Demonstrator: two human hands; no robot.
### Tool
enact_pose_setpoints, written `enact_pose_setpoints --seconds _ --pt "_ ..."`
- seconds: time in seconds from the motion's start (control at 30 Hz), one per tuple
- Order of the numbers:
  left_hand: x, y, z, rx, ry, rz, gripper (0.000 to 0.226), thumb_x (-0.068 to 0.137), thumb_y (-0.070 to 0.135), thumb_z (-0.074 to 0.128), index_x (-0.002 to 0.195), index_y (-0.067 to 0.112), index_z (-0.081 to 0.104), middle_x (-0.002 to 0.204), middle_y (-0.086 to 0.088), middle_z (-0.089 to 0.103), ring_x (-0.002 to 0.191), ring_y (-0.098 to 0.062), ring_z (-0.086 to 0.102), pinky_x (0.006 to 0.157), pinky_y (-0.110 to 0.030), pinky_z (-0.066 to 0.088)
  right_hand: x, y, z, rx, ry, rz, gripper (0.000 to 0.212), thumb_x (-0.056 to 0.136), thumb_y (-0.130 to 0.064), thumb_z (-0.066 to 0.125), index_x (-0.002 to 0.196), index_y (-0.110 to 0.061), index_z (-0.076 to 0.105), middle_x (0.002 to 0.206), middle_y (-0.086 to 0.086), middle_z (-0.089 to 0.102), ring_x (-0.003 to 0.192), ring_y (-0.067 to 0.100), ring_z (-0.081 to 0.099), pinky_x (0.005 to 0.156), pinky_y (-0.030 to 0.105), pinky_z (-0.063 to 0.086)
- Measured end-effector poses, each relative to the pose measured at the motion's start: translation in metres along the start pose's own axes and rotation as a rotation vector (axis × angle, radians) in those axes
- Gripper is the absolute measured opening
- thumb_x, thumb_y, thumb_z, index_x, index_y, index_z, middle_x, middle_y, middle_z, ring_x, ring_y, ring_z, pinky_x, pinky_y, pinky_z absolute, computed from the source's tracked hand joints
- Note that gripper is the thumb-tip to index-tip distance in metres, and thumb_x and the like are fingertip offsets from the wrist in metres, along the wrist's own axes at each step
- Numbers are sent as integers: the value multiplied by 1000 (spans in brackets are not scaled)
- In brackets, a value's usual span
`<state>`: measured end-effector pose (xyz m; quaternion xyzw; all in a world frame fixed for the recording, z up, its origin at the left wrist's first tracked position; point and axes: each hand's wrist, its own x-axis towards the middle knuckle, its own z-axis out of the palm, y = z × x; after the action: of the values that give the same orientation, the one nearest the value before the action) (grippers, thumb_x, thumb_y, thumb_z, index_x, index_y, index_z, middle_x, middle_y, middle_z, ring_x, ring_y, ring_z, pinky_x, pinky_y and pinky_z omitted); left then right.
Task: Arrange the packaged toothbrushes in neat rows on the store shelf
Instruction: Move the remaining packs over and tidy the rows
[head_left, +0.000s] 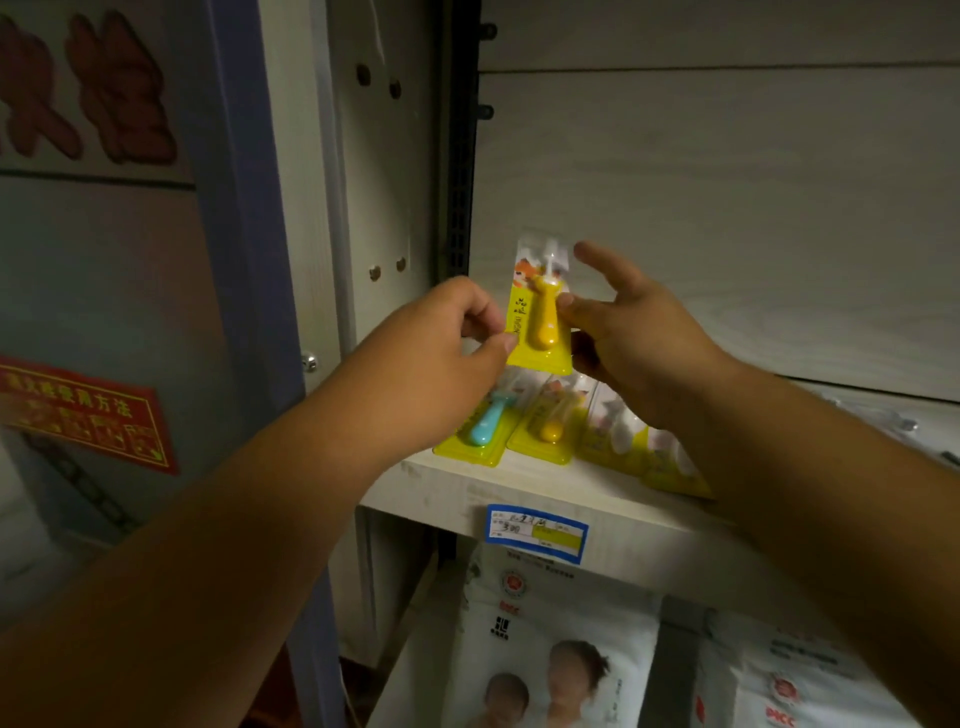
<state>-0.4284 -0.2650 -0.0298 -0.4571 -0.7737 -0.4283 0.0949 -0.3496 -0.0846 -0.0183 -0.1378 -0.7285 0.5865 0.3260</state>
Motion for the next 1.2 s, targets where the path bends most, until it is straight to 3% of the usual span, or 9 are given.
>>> enact_pose_setpoints --seconds 0.1,0.2,0.23,0.3,0.4,0.57,0.7,0.93,1.2 --pt "-8 -6 5 256 -239 37 32 90 50 65 118 42 52 110 21 62 79 6 56 60 -14 37 4 5 -4 -99 87 46 40 98 -8 59 133 -28 63 76 12 68 56 18 55 58 32 53" --pt "-13 -18 12 315 -308 47 44 89 50 67 129 38 53 123 21 61 83 6 54 66 -11 37 4 10 -5 -148 106 81 34 96 -6 56 123 -21 70 95 25 74 71 28 63 81 49 62" --pt "-14 -20 13 309 -294 48 40 89 49 67 127 39 55 122 21 61 83 4 54 66 -11 37 4 10 -5 -170 105 88 34 96 -7 56 123 -21 70 96 22 75 72 26 64 79 44 63" --pt "-14 -21 11 340 -271 70 27 92 45 65 118 40 63 114 22 61 86 0 55 64 -12 35 3 11 -5 -233 96 90 34 98 -10 56 126 -21 70 89 11 72 66 18 62 55 22 53" --pt "-12 -29 2 433 -268 75 18 95 41 60 109 38 72 103 19 61 92 -4 56 71 -19 42 -1 10 -4 -309 87 73 31 98 -15 59 125 -24 70 75 -6 65 59 12 54 41 14 38" --pt "-19 -48 -10 624 -278 109 49 100 52 27 119 38 69 123 15 61 108 -15 43 96 -36 42 -10 9 4 -478 -8 37 30 98 -26 59 125 -32 71 85 -7 69 70 19 63 60 32 54" --pt "-27 -48 -6 727 -242 163 79 87 56 -3 126 36 63 128 14 50 114 -12 32 95 -34 31 -17 9 6 -640 -153 65 30 105 -28 54 133 -27 64 91 -12 71 40 -1 57 36 13 39" --pt "-28 -57 2 596 -233 80 55 100 47 15 139 34 52 132 5 42 118 -15 43 89 -26 38 -18 11 12 -881 -282 46 25 104 -32 52 123 -41 67 89 -16 69 63 4 65 57 15 47" --pt "-32 -63 4 526 -224 174 56 97 47 16 145 43 43 142 10 41 122 -10 47 89 -24 42 -22 3 4 -1080 -442 -55 31 101 -38 57 130 -43 65 122 -16 64 100 5 61 90 24 50"
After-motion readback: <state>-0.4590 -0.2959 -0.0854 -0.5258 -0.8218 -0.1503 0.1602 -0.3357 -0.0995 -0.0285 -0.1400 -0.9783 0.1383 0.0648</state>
